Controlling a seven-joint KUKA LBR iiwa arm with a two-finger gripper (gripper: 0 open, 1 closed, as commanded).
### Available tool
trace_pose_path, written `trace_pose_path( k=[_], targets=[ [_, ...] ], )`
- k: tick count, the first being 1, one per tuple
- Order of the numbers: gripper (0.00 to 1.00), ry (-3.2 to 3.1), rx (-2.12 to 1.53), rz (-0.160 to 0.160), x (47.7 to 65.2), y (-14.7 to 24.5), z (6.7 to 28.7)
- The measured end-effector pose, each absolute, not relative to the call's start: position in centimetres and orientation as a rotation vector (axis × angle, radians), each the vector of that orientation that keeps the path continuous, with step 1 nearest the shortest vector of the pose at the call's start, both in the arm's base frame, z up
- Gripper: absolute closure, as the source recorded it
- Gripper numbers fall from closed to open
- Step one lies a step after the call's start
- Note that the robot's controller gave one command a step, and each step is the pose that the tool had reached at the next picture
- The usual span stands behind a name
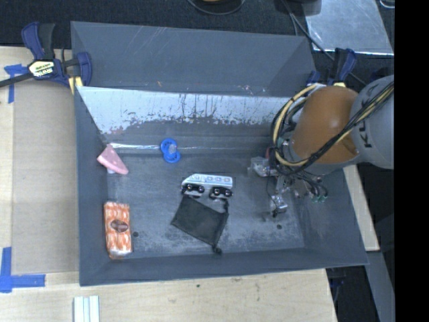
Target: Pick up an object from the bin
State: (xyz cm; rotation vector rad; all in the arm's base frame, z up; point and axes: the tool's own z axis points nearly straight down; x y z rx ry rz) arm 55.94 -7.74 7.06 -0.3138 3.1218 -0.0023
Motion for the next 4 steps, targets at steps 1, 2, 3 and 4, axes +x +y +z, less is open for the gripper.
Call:
trace_pose_path(
  k=[1, 2, 3, 4],
  targets=[
    [0.0, 3.123, -0.197, 0.005, 59.4, -1.5, 8.7],
    [0.0, 3.133, -0.137, -0.001, 59.1, -1.3, 7.0],
    [0.0, 3.11, -0.314, 0.002, 55.4, 4.4, 7.1],
    [1.0, 3.124, -0.198, -0.002, 54.7, 6.1, 7.1]
  ],
)
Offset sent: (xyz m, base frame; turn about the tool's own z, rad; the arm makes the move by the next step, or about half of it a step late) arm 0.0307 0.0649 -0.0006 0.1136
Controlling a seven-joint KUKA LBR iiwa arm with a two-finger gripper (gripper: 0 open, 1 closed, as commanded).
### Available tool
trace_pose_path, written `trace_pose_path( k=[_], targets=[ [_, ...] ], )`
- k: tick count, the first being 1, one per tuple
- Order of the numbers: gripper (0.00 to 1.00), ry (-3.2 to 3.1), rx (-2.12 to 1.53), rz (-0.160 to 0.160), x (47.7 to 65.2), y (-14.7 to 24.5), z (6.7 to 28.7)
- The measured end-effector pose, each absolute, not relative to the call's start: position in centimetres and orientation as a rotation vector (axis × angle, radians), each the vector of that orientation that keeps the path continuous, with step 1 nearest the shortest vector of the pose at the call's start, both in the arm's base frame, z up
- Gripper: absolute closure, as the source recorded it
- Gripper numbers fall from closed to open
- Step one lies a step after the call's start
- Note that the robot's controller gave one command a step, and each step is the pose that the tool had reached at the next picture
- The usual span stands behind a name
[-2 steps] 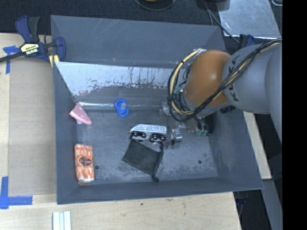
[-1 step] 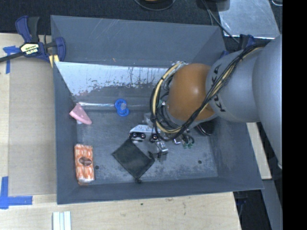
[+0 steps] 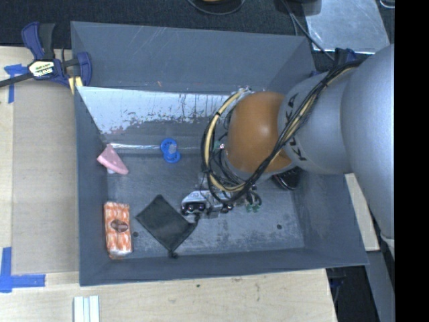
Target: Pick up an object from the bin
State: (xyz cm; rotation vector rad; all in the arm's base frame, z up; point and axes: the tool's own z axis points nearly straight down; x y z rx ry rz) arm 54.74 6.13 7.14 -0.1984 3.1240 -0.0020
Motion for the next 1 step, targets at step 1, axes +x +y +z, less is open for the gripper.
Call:
trace_pose_path(
  k=[1],
  targets=[
    [1.0, 3.124, -0.199, -0.002, 54.73, 6.14, 7.13]
  ],
)
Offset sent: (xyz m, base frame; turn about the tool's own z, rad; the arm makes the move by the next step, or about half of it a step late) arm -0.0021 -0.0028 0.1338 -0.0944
